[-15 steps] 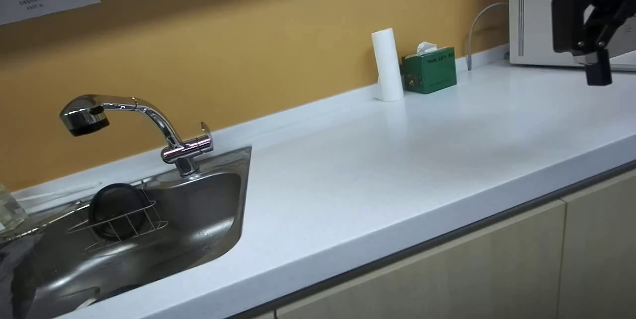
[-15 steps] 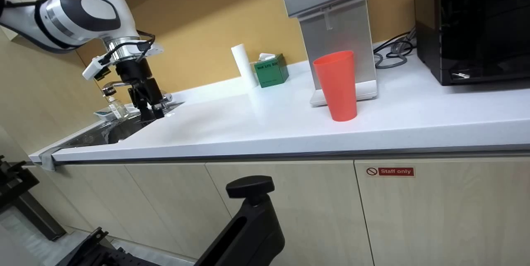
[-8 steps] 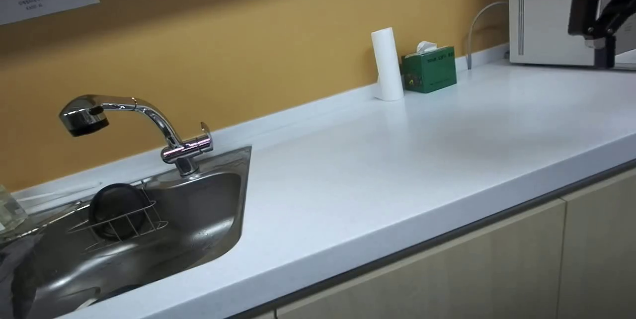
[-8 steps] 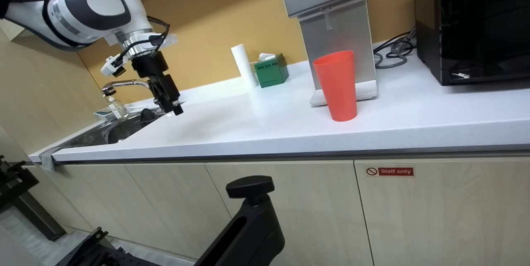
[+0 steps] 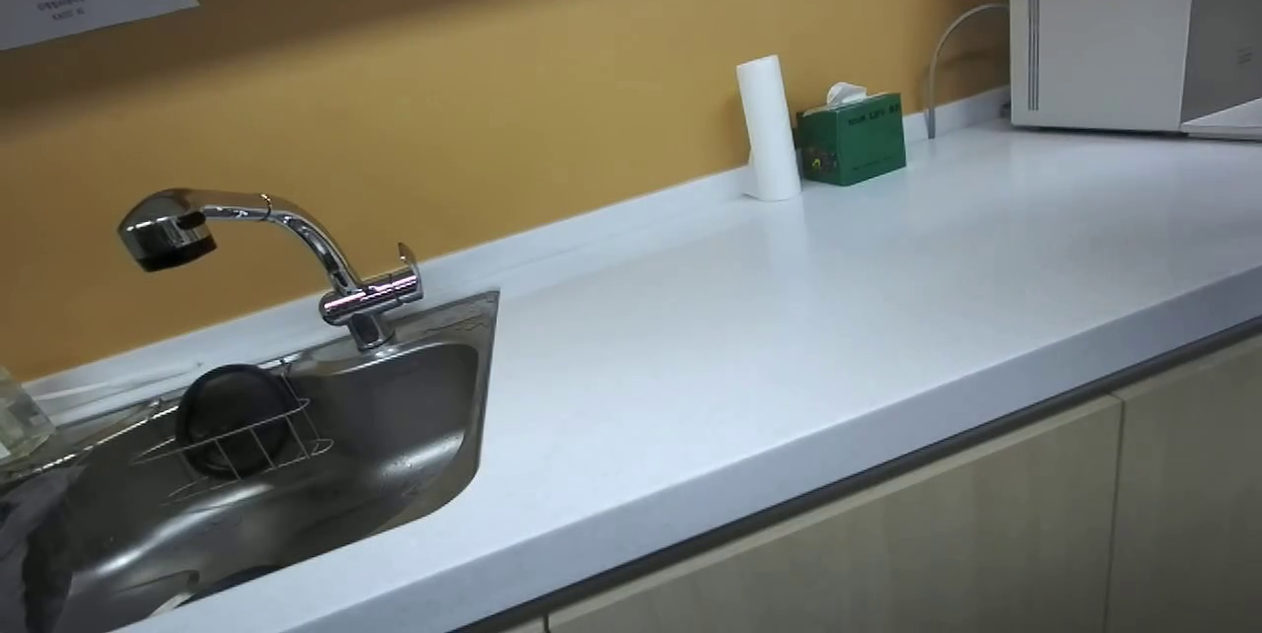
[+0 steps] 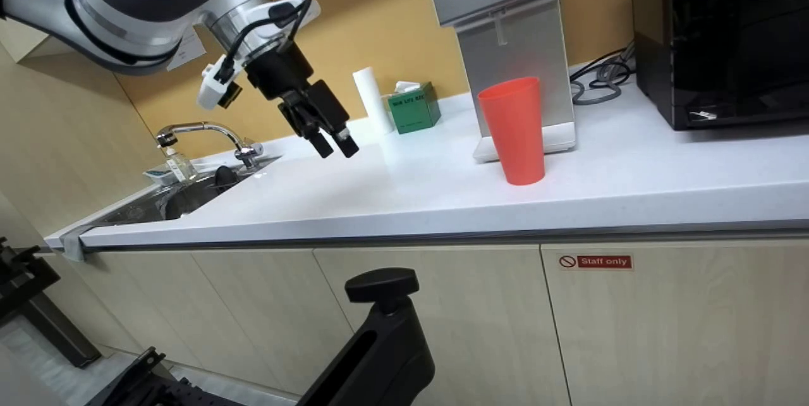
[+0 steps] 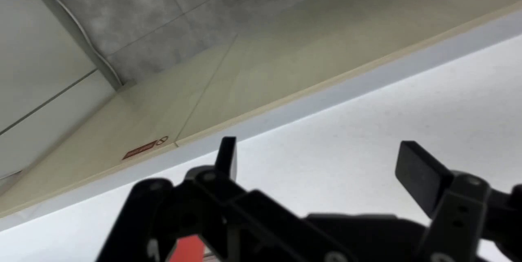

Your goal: Put the cup on the dispenser

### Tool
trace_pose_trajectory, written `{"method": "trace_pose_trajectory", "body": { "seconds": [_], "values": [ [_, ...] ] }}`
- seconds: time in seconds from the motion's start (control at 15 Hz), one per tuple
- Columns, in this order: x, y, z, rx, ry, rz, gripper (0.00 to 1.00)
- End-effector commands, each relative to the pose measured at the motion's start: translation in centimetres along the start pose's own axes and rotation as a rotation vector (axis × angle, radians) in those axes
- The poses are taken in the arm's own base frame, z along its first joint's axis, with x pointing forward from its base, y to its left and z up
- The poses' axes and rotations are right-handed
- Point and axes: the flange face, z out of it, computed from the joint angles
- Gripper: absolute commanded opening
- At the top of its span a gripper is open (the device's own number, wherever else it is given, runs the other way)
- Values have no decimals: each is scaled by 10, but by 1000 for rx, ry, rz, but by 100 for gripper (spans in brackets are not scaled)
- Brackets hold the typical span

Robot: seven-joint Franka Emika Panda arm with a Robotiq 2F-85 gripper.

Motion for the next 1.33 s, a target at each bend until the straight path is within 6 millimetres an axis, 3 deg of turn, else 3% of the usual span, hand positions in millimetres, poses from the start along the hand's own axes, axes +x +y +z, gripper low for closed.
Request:
{"method": "trace_pose_trajectory", "body": {
  "seconds": [0.0,0.47,0.87,1.27],
  "values": [
    [0,12,-1,-3,0,4,100],
    [6,3,7,-28,5,-18,100],
    [39,42,26,-29,58,86,100],
    [79,80,36,-120,246,157,100]
  ]
}}
